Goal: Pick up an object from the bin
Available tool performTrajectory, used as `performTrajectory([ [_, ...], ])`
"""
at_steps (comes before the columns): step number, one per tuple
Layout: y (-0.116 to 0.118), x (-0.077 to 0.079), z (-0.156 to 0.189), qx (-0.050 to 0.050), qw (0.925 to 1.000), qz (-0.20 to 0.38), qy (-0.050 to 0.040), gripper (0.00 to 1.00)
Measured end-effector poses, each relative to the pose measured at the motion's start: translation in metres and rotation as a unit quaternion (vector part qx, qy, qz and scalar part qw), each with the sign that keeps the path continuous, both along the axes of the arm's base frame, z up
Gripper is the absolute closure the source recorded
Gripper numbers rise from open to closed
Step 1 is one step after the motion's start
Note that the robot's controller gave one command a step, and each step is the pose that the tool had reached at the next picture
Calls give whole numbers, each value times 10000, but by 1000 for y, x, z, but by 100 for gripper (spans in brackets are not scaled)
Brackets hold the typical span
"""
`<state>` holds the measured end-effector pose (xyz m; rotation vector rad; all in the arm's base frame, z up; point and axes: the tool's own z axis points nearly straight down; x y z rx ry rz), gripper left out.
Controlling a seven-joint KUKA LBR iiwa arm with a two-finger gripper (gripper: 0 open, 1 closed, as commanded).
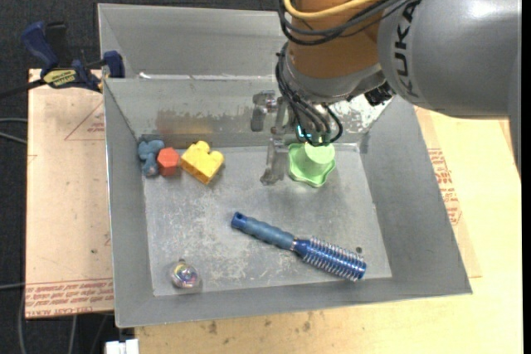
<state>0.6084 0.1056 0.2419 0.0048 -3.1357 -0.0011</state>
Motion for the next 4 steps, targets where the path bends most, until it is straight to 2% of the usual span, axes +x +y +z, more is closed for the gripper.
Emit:
performTrajectory([
  [1, -52, -77, -177, -6, 9983, -583, 12, 0],
  [2, -56, -116, -141, -2, 9991, -433, -25, 0],
  [3, -33, -124, -140, 1, 9913, -1317, -26, 0],
  [4, -24, -125, -172, 2, 9793, -2025, -52, 0],
])
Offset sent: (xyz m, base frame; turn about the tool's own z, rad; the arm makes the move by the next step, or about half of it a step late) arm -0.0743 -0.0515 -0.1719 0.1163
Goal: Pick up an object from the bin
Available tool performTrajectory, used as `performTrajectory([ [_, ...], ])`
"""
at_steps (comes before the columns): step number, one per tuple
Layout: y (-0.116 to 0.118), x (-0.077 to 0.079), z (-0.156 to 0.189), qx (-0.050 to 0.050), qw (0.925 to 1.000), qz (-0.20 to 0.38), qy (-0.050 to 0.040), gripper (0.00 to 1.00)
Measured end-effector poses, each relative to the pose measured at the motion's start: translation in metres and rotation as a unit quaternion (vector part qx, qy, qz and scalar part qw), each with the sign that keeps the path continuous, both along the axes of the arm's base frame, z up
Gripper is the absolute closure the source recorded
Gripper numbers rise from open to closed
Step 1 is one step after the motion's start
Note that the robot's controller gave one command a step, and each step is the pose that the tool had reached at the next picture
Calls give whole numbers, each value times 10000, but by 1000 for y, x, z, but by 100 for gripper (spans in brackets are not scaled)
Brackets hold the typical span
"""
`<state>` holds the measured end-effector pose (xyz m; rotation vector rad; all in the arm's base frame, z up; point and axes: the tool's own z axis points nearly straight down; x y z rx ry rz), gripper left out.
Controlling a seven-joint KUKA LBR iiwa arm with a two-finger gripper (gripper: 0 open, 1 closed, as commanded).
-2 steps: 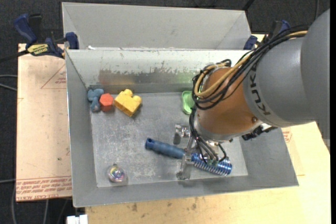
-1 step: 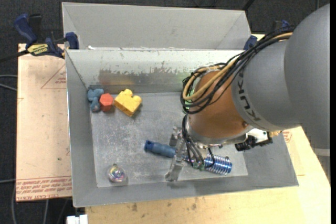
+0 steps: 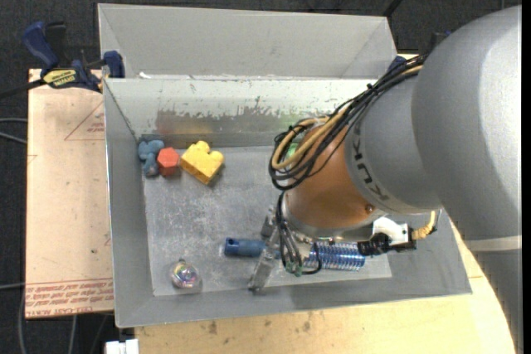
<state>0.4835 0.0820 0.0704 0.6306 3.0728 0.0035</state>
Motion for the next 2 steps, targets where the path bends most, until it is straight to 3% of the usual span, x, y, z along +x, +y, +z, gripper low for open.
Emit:
performTrajectory([
  [1, 0, 0, 0, 6, 10000, -3, 5, 0],
  [2, 0, 0, 0, 7, 10000, -4, 3, 100],
])
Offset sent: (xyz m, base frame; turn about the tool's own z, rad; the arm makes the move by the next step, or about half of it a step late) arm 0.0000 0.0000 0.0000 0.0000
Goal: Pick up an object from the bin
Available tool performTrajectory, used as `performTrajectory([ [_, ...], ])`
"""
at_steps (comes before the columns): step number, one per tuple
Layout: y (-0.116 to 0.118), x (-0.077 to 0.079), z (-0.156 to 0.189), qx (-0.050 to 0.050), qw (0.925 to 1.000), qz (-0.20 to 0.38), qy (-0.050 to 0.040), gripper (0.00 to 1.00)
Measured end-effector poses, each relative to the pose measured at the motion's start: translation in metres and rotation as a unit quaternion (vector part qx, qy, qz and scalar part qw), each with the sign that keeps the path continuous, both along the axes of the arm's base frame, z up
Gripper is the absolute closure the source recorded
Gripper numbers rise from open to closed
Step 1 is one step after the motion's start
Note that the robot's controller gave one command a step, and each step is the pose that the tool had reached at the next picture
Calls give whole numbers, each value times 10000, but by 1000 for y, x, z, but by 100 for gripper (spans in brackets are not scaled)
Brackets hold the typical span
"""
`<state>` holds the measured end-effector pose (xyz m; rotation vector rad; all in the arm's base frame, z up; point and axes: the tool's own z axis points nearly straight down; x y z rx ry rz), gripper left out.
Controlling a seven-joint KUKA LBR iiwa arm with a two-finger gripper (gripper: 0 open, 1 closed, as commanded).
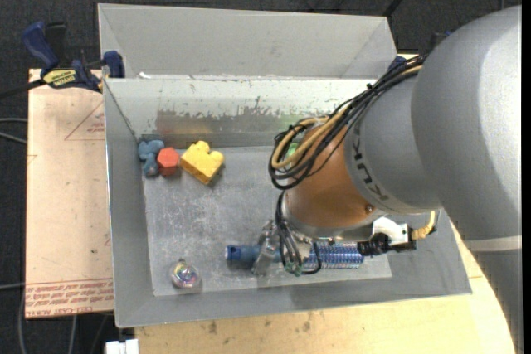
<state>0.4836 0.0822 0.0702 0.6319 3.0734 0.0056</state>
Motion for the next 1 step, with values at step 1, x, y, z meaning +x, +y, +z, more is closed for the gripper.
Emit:
performTrajectory([
  [1, 1, 2, 89, -4, 10000, 12, -12, 100],
])
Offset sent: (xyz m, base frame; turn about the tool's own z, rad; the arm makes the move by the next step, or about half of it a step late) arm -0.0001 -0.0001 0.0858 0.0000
